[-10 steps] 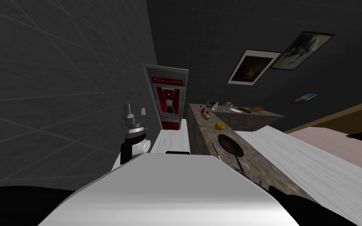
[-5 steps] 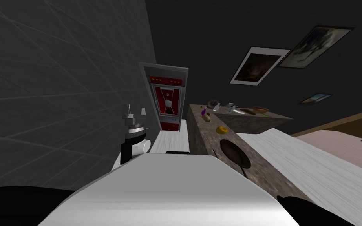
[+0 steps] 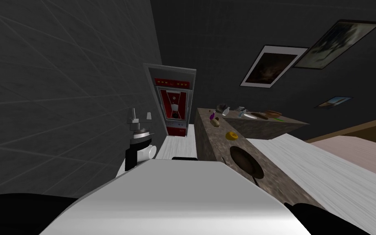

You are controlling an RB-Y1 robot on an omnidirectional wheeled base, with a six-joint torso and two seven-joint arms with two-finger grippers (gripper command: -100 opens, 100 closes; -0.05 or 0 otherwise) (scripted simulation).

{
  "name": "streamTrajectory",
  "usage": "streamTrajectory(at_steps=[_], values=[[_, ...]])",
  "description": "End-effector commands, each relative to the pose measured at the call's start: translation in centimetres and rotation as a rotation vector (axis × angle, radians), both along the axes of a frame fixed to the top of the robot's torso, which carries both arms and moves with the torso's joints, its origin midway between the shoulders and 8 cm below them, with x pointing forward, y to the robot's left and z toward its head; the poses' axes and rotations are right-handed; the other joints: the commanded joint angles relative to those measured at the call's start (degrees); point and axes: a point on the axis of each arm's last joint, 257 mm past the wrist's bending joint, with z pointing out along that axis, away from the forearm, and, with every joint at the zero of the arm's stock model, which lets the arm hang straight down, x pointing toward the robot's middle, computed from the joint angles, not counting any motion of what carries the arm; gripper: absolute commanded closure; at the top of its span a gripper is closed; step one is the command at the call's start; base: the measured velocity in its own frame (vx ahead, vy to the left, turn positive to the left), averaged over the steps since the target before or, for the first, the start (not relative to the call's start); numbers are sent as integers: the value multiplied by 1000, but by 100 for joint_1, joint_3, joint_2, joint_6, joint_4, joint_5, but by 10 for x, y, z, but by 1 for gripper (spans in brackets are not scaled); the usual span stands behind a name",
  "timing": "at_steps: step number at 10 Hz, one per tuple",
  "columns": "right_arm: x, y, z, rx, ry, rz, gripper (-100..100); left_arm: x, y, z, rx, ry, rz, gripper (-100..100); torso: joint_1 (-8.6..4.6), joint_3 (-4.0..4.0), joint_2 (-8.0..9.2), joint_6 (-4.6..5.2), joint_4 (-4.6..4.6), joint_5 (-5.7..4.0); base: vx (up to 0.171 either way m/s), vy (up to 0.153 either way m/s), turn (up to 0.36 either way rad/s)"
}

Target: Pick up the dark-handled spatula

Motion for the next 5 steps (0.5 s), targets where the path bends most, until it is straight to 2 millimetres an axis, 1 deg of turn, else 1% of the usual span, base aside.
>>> streamTrajectory(at_steps=[1, 2, 3, 5], values=[[0, -2, -8, -1, -1, -1, -100, 0, 0, 0, 0, 0, 0, 0, 0, 0, 0, 0, 0, 0, 16, 16, 14], [-1, -1, -5, 1, 0, -2, -100, 0, 0, 0, 0, 0, 0, 0, 1, 0, 0, 0, 0, 0, 7, 7, 1], [-1, -2, -5, 0, -1, -1, 100, 0, 0, 0, 0, 0, 0, 0, -1, 1, 2, 0, 0, 1, 0, 0, 0], [-1, -2, -5, -2, -1, -2, 100, 0, 0, 0, 0, 0, 0, 0, -3, 3, 5, -1, 1, -4, 0, 0, 0]])
